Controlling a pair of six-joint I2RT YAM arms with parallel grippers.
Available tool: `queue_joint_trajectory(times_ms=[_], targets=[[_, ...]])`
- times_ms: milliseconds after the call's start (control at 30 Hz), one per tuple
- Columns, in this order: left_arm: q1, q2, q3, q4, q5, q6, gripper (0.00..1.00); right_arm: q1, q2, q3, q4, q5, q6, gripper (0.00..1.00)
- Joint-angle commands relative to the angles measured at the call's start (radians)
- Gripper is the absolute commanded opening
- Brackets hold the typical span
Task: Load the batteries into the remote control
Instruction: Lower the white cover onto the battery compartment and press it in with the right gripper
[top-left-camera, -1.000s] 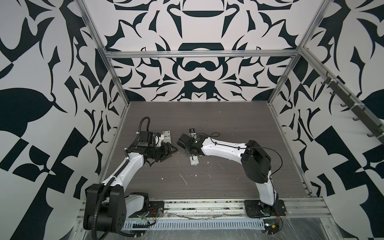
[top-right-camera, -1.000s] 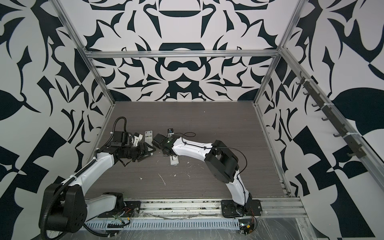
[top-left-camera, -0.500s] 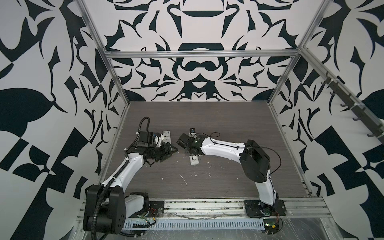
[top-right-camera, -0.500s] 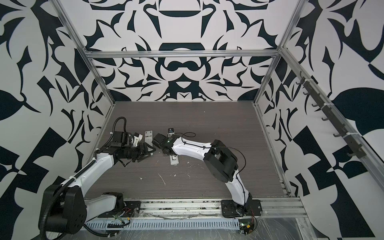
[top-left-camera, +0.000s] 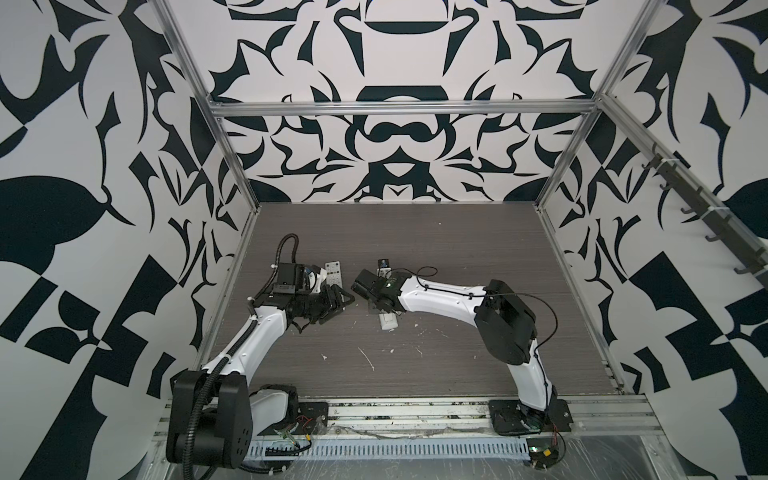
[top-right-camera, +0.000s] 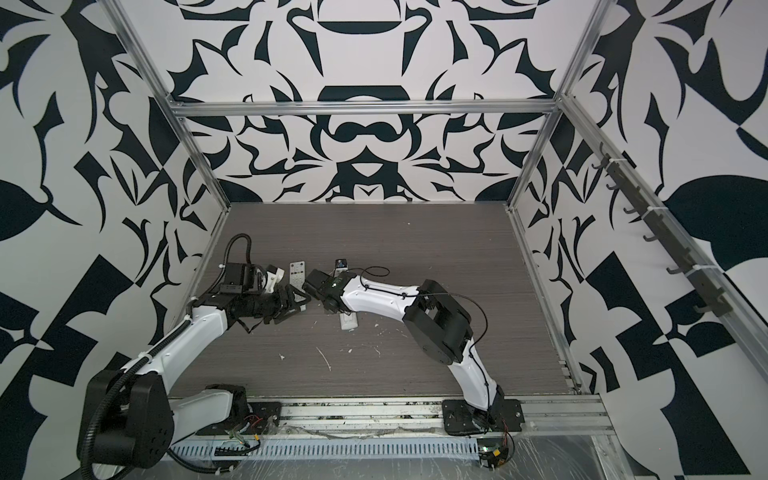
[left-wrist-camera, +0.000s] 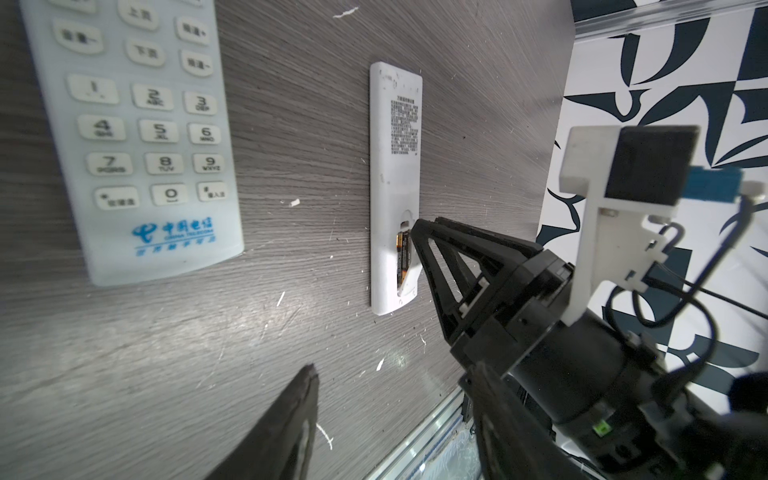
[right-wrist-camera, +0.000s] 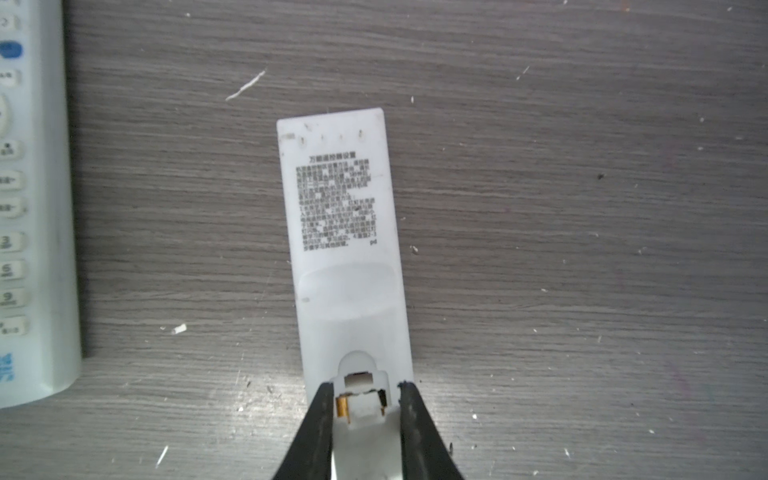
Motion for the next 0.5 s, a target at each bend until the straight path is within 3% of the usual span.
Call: queue_joint_trajectory(times_ms=[0,233,467], targets=[[0.007,-0.021,-0.019,-0.006,0.012,0.001,0.62,0.008,0.004,0.044,-0.034,0.012,0.017,0.0],[0.01,-0.023,-0.022,-0.005,0.015,0.001,0.62,0.012,0.001,0.03,-0.048,0.015,0.02,0.0],[0.012,-0.026,-0.023,-0.001,0.016,0.001,0.62,0.021,0.005,0.031,-0.054,0.014,0.02,0.09]])
